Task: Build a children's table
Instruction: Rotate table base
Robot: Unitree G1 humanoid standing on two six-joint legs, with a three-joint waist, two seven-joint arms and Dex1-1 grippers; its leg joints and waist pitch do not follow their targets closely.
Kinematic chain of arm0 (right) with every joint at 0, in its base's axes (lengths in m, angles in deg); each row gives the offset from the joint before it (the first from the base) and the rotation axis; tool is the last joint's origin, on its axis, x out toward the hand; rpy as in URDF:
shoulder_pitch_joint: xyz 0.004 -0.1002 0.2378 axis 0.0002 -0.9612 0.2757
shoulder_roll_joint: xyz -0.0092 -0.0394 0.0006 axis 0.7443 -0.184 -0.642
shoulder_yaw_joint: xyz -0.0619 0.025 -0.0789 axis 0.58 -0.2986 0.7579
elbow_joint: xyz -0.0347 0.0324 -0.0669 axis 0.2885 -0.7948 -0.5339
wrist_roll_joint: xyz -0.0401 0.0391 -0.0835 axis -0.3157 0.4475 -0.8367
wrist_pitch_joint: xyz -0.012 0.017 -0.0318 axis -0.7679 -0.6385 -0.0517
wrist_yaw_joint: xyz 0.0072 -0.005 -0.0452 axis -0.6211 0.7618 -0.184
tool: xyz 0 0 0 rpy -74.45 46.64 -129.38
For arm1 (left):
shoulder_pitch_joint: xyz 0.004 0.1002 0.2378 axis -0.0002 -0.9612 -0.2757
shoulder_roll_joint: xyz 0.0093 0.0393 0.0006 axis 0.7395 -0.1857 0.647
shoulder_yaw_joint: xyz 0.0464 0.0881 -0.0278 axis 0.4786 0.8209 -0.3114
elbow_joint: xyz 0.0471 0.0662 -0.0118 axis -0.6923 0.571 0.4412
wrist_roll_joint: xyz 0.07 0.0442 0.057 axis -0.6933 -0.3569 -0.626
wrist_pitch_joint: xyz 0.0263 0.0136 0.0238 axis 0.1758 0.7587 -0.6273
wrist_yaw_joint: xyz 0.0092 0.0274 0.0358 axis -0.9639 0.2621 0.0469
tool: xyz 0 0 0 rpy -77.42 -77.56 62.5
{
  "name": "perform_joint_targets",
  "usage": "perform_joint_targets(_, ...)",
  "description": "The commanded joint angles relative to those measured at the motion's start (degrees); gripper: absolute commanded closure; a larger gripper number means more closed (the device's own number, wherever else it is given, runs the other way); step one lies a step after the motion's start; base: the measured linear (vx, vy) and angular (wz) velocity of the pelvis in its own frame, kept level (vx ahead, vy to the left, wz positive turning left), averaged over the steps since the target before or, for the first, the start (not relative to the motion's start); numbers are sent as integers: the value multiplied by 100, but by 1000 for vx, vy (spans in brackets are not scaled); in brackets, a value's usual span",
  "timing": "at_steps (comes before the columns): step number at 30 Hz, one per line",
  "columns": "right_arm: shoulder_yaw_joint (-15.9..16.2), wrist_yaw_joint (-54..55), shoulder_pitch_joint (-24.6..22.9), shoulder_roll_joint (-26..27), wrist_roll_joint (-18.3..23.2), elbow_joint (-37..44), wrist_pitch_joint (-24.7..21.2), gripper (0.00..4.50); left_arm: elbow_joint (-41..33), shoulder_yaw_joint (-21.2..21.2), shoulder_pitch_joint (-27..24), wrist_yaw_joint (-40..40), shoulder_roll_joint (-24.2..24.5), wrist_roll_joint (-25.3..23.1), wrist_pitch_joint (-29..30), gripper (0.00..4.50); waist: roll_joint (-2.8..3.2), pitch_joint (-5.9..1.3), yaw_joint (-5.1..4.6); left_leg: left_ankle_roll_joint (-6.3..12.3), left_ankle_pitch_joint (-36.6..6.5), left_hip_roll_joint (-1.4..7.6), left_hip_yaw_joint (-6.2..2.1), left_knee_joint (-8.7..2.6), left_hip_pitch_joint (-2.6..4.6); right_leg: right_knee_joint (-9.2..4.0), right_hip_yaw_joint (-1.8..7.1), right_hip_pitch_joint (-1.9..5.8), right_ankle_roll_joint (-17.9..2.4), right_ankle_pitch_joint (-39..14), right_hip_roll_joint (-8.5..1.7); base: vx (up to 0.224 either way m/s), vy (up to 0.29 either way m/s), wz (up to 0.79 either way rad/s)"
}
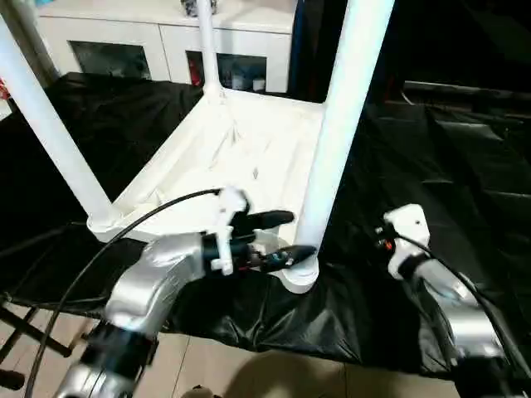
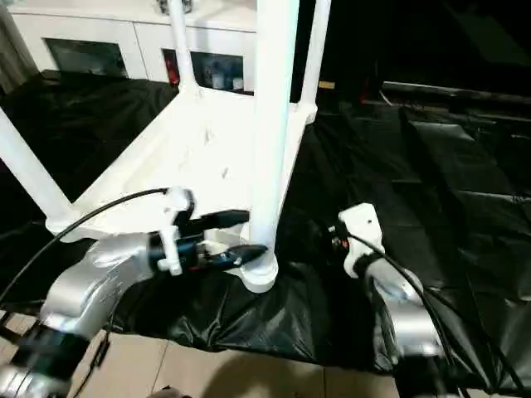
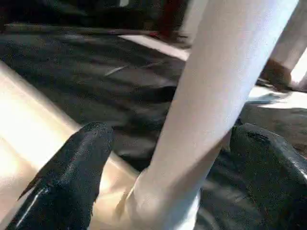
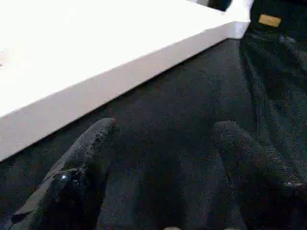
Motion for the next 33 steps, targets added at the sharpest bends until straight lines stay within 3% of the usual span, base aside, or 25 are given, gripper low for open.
perform_joint_targets(1, -162, 59, -162, 62, 207, 412, -215, 96, -200, -184, -127, 140, 76, 43, 25, 9, 47, -355, -39, 135, -1301, 56, -21, -364, -7, -541, 272, 320, -772, -1173, -323, 0, 0, 0)
perform_joint_targets(3, -145, 78, -403, 139, 299, 714, -265, 96, -292, -284, -335, 187, 91, 56, -76, 9, 76, -350, -40, 193, -1227, 51, -11, -353, -24, -582, 269, 301, -744, -1361, -335, 0, 0, 0)
perform_joint_targets(5, -112, 110, -548, 219, 324, 853, -246, 96, -341, -325, -488, 224, 100, 0, -174, 9, 66, -333, -41, 213, -1287, 60, -9, -361, -32, -607, 272, 289, -684, -1576, -346, 0, 0, 0)
perform_joint_targets(8, -57, 325, -731, 412, 258, 1001, -198, 96, -497, -307, -815, 368, 109, -176, -326, 9, 63, -312, -49, 176, -1439, 63, -19, -397, -34, -656, 264, 251, -480, -2184, -354, 0, 0, 0)
perform_joint_targets(9, -61, 479, -791, 519, 251, 1039, -221, 96, -581, -341, -997, 589, 28, -279, -477, 9, 84, -310, -58, 136, -1568, 60, -27, -402, -5, -693, 267, 225, -371, -2477, -360, 0, 0, 0)
perform_joint_targets(10, -68, 573, -812, 573, 230, 1044, -219, 96, -622, -381, -1086, 775, -33, -348, -531, 9, 110, -314, -53, 117, -1563, 77, -41, -408, -16, -682, 272, 229, -374, -2394, -368, 0, 0, 0)
perform_joint_targets(12, -91, 695, -857, 702, 250, 1043, -214, 96, -636, -487, -1246, 1137, -178, -458, -632, 9, 85, -295, -77, 102, -1702, 76, -38, -429, -18, -701, 254, 215, -344, -2414, -347, 0, 0, 0)
perform_joint_targets(14, -126, 797, -936, 782, 258, 1101, -230, 96, -596, -543, -1386, 1585, -338, -711, -811, 9, 180, -311, -93, 84, -1727, 79, -53, -428, -17, -691, 263, 215, -349, -2314, -353, 0, 0, 0)
perform_joint_targets(16, -146, 853, -1030, 823, 257, 1148, -231, 96, -530, -557, -1469, 1787, -440, -825, -926, 9, 155, -312, -111, 99, -1766, 73, -55, -433, -18, -704, 260, 219, -332, -2205, -343, 0, 0, 0)
perform_joint_targets(17, -147, 893, -1129, 842, 212, 1138, -158, 96, -381, -560, -1513, 1911, -515, -897, -1079, 9, 411, -319, -96, 66, -1812, 76, -77, -429, 11, -679, 266, 193, -355, -2142, -357, 0, 0, 0)
perform_joint_targets(18, -147, 893, -1129, 842, 212, 1138, -158, 96, -381, -560, -1513, 1911, -515, -897, -1079, 9, 273, -314, -134, 104, -1846, 79, -43, -424, 12, -767, 255, 186, -325, -2094, -323, 0, 0, 0)
perform_joint_targets(19, -156, 958, -1211, 877, 190, 1167, -112, 96, -217, -544, -1536, 1934, -509, -973, -1207, 9, 351, -327, -144, 89, -1819, 70, -83, -444, -12, -701, 243, 249, -388, -1927, -341, 0, 0, 0)
perform_joint_targets(21, -178, 1059, -1342, 944, 197, 1255, -51, 96, -14, -550, -1575, 1982, -517, -1063, -1395, 9, 282, -341, -189, 150, -1682, 50, -72, -431, -43, -705, 252, 264, -399, -1736, -335, 0, 0, 0)
perform_joint_targets(24, -248, 1251, -1455, 1098, 271, 1470, -39, 96, 125, -787, -1556, 2229, -648, -1034, -1537, 9, 333, -376, -209, 243, -1488, 52, -70, -412, -79, -692, 245, 276, -408, -1735, -365, 0, 0, 0)
perform_joint_targets(25, -252, 1273, -1468, 1091, 248, 1459, -14, 96, 137, -805, -1545, 2265, -660, -1047, -1564, 9, 276, -378, -211, 271, -1390, 56, -77, -419, -110, -691, 238, 289, -393, -1704, -371, 0, 0, 0)
perform_joint_targets(26, -253, 1292, -1479, 1083, 230, 1451, 2, 96, 153, -809, -1537, 2287, -667, -1063, -1598, 9, 339, -368, -221, 273, -1443, 66, -79, -425, -93, -692, 237, 260, -401, -1798, -373, 0, 0, 0)
perform_joint_targets(27, -275, 1328, -1487, 1083, 212, 1393, 31, 96, 197, -801, -1520, 2299, -645, -1110, -1658, 9, 290, -363, -228, 284, -1480, 62, -71, -424, -98, -707, 233, 260, -386, -1858, -367, 0, 0, 0)
perform_joint_targets(31, -336, 1367, -1515, 1048, 196, 1343, 83, 96, 265, -906, -1420, 2380, -652, -1068, -1740, 9, 378, -353, -240, 237, -1698, 66, -81, -436, -66, -734, 235, 226, -321, -2120, -372, 0, 0, 0)
perform_joint_targets(33, -355, 1378, -1526, 1035, 198, 1362, 94, 96, 297, -924, -1384, 2399, -665, -1062, -1780, 9, 368, -350, -253, 230, -1743, 54, -76, -434, -72, -749, 231, 229, -304, -2148, -368, 0, 0, 0)
